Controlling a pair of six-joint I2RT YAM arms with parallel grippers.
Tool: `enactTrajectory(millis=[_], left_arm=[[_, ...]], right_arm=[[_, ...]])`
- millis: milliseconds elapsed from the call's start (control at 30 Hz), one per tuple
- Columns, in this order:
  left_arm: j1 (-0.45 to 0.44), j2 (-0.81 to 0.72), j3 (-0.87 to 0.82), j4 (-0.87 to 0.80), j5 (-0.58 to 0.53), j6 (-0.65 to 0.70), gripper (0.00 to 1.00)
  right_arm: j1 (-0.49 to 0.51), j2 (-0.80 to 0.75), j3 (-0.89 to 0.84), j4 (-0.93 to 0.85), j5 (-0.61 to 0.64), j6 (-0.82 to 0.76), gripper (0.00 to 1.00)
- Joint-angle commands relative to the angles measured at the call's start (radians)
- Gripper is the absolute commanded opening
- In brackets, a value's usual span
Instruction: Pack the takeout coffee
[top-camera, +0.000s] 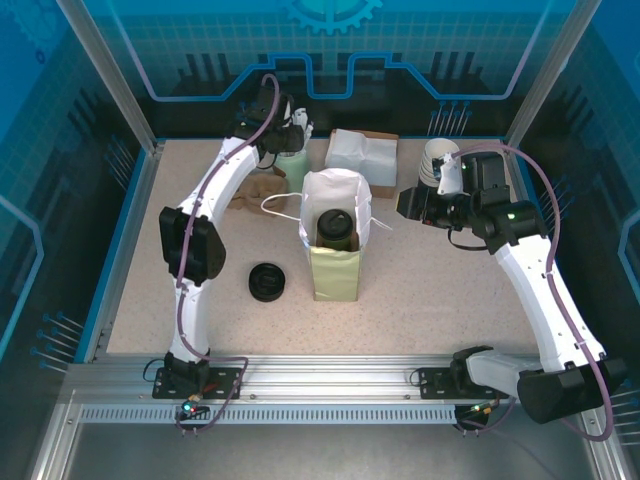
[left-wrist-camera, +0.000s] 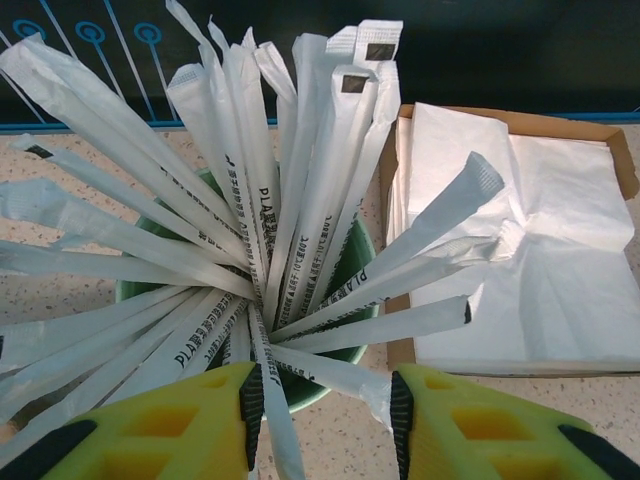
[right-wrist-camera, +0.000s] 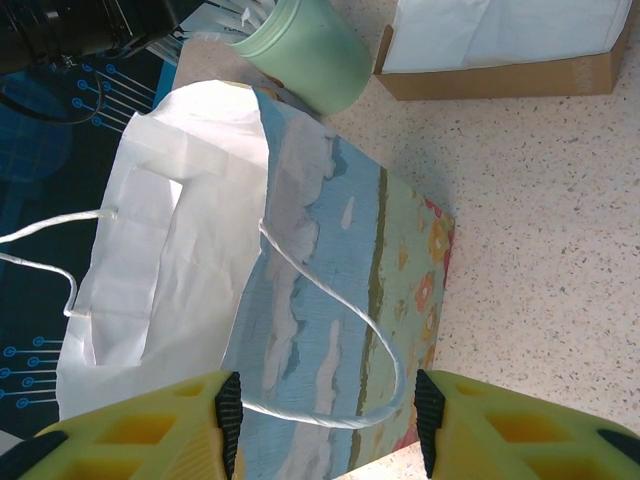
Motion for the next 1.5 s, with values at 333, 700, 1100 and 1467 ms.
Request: enactTrajectory(millis=[333,700,1100,1467], left_arm=[[-0.003,0.024,0.032,-0.024,-0.038,0.019,0.31],[-0.003,0.006,0.031,-0.019,-0.057,0.037,0.19],[-0.006,-0.127,0.028,-0.029,-0.052,0.053,0.10],[-0.025,-0.331,0.050,-0.104,-0.090,0.097,0.11]], right_arm=[[0.004,0.002,-0.027,0.029,-0.014,-0.027,0.51],[0.002,0.002,-0.030,0.028,-0.017,-0.027,0.51],[0.001,-0.002,-0.027,0.031,-0.014,-0.024,0.51],[-0.001,-0.009,-0.020,0.029,-0.012,-0.027,0.51]])
